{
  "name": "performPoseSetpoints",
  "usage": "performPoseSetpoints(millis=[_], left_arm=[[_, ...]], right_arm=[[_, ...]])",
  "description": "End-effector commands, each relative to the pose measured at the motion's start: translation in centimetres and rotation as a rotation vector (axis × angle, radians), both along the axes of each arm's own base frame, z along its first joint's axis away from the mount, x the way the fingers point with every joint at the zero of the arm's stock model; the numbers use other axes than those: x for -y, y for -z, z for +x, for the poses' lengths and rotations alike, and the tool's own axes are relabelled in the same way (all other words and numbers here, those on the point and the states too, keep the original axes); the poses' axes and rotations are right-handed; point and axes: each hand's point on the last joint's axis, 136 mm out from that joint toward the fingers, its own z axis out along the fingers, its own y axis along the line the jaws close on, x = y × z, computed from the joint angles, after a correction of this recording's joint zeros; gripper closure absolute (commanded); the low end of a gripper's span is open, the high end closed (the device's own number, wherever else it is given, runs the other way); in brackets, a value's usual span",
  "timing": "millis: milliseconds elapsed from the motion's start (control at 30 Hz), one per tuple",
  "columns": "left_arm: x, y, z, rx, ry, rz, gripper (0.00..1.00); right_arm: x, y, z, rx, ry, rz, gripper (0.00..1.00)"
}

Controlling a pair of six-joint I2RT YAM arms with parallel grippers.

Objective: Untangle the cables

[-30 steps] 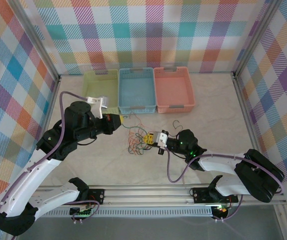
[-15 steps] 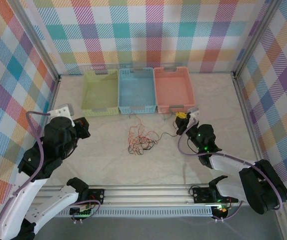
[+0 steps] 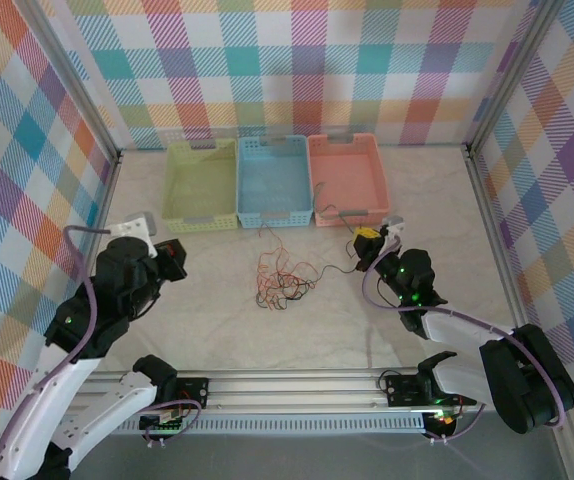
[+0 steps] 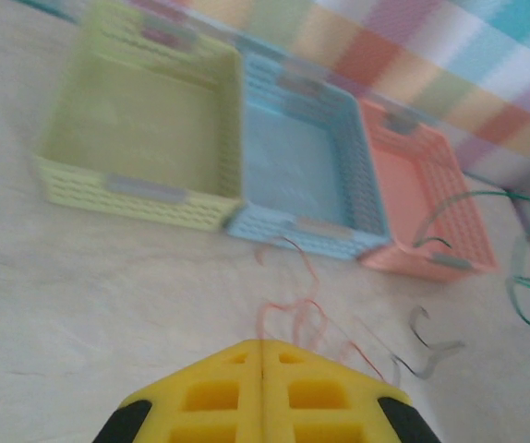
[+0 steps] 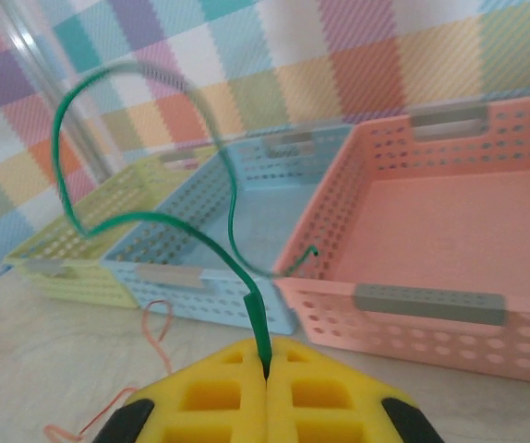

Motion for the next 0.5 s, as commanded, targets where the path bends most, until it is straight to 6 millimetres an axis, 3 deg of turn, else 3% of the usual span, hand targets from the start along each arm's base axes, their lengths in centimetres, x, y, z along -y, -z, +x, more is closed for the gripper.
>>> performPoseSetpoints(millis=[0, 100, 200, 300, 467], left_arm=[[5.2, 0.1, 0.3, -0.052, 0.201, -0.172, 0.85], [6.4, 0.8, 0.7, -0.105, 0.221, -0.232, 0.48], [7.0, 1.7, 1.0, -0.156, 0.209, -0.275, 0.29], [7.1, 3.1, 1.4, -0.196, 0.185, -0.281, 0.23], [6.4, 3.9, 1.5, -0.210, 0.155, -0.265, 0.20]], right_arm=[[-2.7, -3.4, -1.5, 0.139, -0.179, 0.007, 1.00], [-5.0, -3.6, -2.9, 0.193, -0.307, -0.045, 1.00], [-7.7, -3.6, -4.9, 0.277, -0.432, -0.133, 1.00], [-9.9, -3.1, -6.9, 0.363, -0.526, -0.237, 1.00], [-12.1, -1.8, -9.3, 0.453, -0.644, -0.347, 1.00]])
